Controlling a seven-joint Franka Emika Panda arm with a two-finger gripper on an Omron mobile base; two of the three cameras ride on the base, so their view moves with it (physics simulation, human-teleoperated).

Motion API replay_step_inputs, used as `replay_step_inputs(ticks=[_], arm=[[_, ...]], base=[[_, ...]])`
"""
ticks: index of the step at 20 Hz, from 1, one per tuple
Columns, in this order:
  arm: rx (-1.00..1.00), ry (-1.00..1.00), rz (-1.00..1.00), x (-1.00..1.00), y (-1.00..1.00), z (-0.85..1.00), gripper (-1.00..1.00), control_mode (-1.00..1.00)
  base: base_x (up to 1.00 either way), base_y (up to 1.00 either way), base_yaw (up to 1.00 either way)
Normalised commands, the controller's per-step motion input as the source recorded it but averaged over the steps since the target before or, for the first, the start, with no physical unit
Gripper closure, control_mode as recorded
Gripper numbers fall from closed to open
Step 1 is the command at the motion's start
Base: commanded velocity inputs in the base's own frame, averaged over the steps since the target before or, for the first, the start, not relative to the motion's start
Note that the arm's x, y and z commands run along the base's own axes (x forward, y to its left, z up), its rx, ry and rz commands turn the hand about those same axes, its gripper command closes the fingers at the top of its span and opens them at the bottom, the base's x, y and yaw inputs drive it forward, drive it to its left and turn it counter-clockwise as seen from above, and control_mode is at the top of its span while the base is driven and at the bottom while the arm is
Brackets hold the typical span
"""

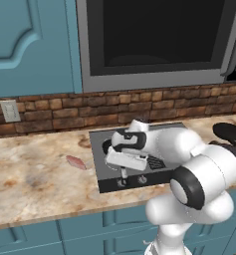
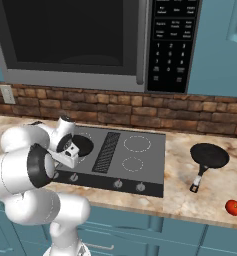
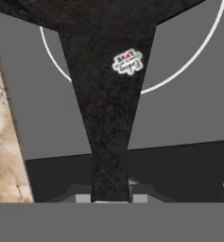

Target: Place both pans onto different burners. Then place the tomato and the steak on different pans.

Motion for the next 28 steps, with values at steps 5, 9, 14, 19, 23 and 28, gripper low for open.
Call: replay_step_inputs(ticks=[5, 9, 14, 19, 23, 28], arm=[[-0.02, 0.0, 0.0, 0.26, 0.09, -0.3, 1.0, -1.0], [0.0, 0.03, 0.0, 0.06, 0.07, -0.13, 1.0, -1.0], [0.0, 0.06, 0.0, -0.05, 0.0, 0.0, 1.0, -1.0], [0.0, 0.05, 0.0, -0.14, 0.0, 0.0, 1.0, -1.0], [0.0, 0.03, 0.0, -0.01, 0.0, -0.03, 1.0, -1.0], [0.0, 0.0, 0.0, 0.16, 0.0, -0.01, 1.0, -1.0]], base=[[0.0, 0.0, 0.0], [0.0, 0.0, 0.0], [0.0, 0.0, 0.0], [0.0, 0.0, 0.0], [0.0, 0.0, 0.0], [0.0, 0.0, 0.0]])
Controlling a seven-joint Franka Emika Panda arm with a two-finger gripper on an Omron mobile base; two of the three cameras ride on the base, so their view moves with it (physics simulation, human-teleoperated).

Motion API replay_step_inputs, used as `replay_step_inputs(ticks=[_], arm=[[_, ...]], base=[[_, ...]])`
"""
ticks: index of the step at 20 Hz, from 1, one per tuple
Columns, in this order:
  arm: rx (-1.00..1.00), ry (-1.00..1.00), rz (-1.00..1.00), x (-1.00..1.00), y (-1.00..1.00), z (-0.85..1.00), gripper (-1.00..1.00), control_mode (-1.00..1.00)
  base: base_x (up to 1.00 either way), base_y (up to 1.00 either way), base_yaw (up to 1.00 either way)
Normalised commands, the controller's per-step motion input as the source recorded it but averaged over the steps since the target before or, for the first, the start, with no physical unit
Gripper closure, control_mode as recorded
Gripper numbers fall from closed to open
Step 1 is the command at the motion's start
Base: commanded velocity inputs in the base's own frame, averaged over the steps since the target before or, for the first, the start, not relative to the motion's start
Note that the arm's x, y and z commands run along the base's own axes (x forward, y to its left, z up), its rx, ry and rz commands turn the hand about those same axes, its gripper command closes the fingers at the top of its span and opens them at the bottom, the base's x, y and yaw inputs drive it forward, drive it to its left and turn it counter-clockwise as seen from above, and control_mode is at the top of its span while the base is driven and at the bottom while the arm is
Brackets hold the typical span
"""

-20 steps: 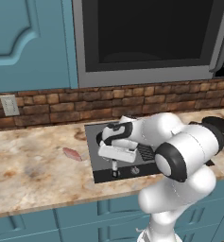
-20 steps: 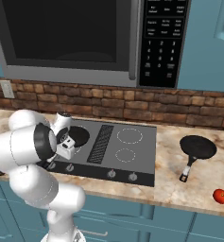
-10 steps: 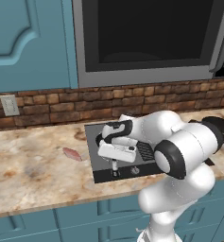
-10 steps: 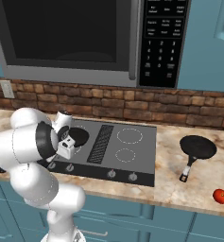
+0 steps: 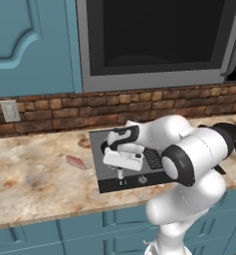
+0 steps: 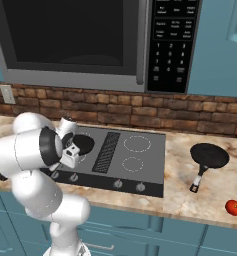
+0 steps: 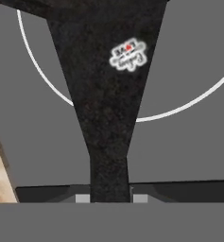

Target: Place both pans onto different burners. Then place the tomato and the steak on different pans.

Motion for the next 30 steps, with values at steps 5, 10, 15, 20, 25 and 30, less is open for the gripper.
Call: replay_step_inputs(ticks=[5, 10, 15, 20, 25, 30], arm=[[0.0, 0.05, 0.0, 0.03, 0.0, 0.0, 1.0, -1.0], [0.0, 0.05, 0.0, -0.21, 0.0, -0.01, 1.0, -1.0], [0.0, 0.02, 0.0, -0.3, 0.0, -0.05, 1.0, -1.0], [0.0, 0.01, 0.0, -0.3, 0.0, -0.08, 1.0, -1.0], [0.0, 0.01, 0.0, -0.16, 0.0, -0.06, 1.0, -1.0], [0.0, 0.0, 0.0, 0.0, 0.0, -0.01, 1.0, -1.0]], base=[[0.0, 0.0, 0.0], [0.0, 0.0, 0.0], [0.0, 0.0, 0.0], [0.0, 0.0, 0.0], [0.0, 0.0, 0.0], [0.0, 0.0, 0.0]])
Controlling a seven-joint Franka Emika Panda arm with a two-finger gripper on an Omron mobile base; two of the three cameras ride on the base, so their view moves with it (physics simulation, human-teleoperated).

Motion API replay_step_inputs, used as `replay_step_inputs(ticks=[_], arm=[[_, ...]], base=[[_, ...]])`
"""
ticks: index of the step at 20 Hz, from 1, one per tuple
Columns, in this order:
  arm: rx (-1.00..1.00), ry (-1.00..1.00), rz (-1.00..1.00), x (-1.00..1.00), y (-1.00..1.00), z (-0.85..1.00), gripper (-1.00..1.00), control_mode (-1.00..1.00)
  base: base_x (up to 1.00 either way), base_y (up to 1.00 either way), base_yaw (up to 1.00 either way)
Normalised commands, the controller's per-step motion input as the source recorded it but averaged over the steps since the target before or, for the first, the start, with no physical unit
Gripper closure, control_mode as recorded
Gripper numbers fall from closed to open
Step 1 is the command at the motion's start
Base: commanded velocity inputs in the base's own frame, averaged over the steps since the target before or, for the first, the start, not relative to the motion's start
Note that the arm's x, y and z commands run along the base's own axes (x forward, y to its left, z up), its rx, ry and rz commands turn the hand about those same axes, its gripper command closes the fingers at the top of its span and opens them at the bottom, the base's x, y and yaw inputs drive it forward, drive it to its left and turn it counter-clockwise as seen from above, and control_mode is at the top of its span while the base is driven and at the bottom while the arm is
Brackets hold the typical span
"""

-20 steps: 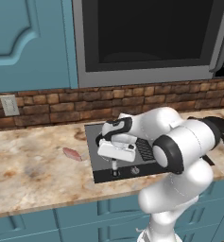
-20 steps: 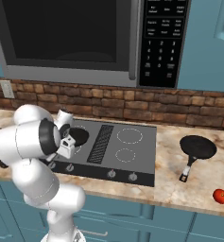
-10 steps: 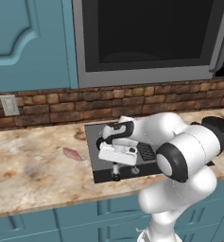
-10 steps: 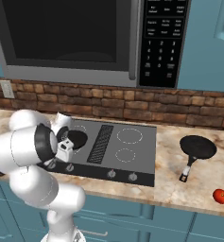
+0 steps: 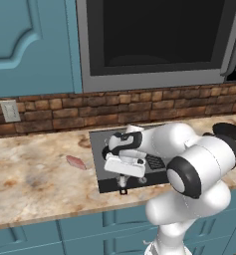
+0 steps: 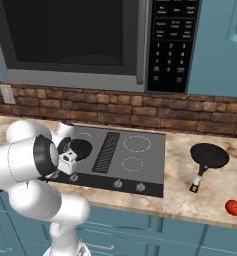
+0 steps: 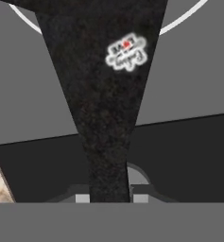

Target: Place both pans onto different burners. Then place the tomato and the steak on different pans.

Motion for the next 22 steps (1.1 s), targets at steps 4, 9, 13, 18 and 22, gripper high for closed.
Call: replay_step_inputs(ticks=[4, 9, 13, 18, 22], arm=[[0.0, 0.01, 0.0, 0.0, 0.0, -0.02, 1.0, -1.0], [0.0, 0.01, 0.0, 0.0, 0.0, 0.0, -1.0, -1.0], [0.0, 0.0, 0.0, 0.0, 0.0, 0.0, -1.0, -1.0], [0.0, 0.0, 0.0, 0.0, 0.0, 0.0, -1.0, -1.0], [0.0, -0.02, 0.03, -0.02, -0.22, 0.1, -1.0, -1.0]], base=[[0.0, 0.0, 0.0], [0.0, 0.0, 0.0], [0.0, 0.0, 0.0], [0.0, 0.0, 0.0], [0.0, 0.0, 0.0]])
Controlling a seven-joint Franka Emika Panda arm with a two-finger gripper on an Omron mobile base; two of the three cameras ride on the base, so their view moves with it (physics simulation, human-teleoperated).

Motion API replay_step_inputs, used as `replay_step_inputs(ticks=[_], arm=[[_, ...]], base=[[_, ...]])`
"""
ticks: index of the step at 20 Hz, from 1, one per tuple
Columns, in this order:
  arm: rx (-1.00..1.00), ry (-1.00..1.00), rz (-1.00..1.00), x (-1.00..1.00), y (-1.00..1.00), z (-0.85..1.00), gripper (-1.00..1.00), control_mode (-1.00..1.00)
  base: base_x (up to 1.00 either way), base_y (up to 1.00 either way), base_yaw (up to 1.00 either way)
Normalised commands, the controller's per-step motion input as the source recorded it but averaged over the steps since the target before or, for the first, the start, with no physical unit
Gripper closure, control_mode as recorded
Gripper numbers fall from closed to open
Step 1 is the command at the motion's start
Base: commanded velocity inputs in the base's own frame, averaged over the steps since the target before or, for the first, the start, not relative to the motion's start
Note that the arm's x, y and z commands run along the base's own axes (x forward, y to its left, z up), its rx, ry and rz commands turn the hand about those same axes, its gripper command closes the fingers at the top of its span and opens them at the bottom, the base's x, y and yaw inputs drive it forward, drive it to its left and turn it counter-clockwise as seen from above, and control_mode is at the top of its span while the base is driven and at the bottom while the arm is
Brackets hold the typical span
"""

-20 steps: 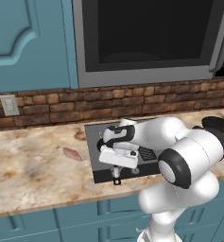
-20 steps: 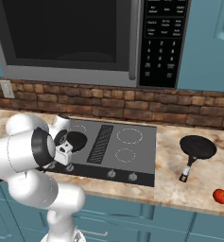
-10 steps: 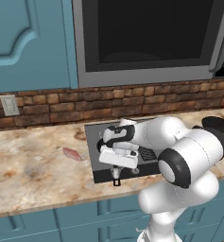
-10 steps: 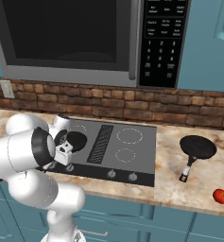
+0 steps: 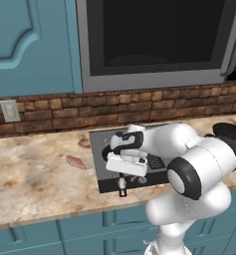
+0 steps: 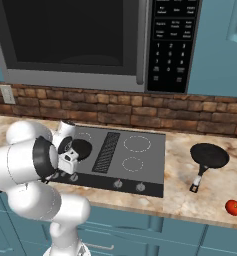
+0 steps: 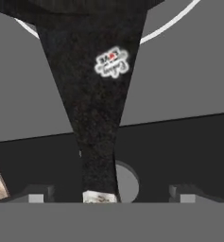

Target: Place both pans onto different burners. Then place the tomato and the steak on different pans.

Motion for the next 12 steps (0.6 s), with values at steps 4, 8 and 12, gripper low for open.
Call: replay_step_inputs(ticks=[4, 8, 12], arm=[[0.0, -0.01, 0.01, 0.0, -0.45, 0.4, -1.0, -1.0], [0.0, 0.0, 0.05, -0.03, -0.76, 0.24, -1.0, -1.0], [0.0, -0.05, 0.05, -0.07, -0.82, 0.13, -1.0, -1.0]], base=[[0.0, 0.0, 0.0], [0.0, 0.0, 0.0], [0.0, 0.0, 0.0]])
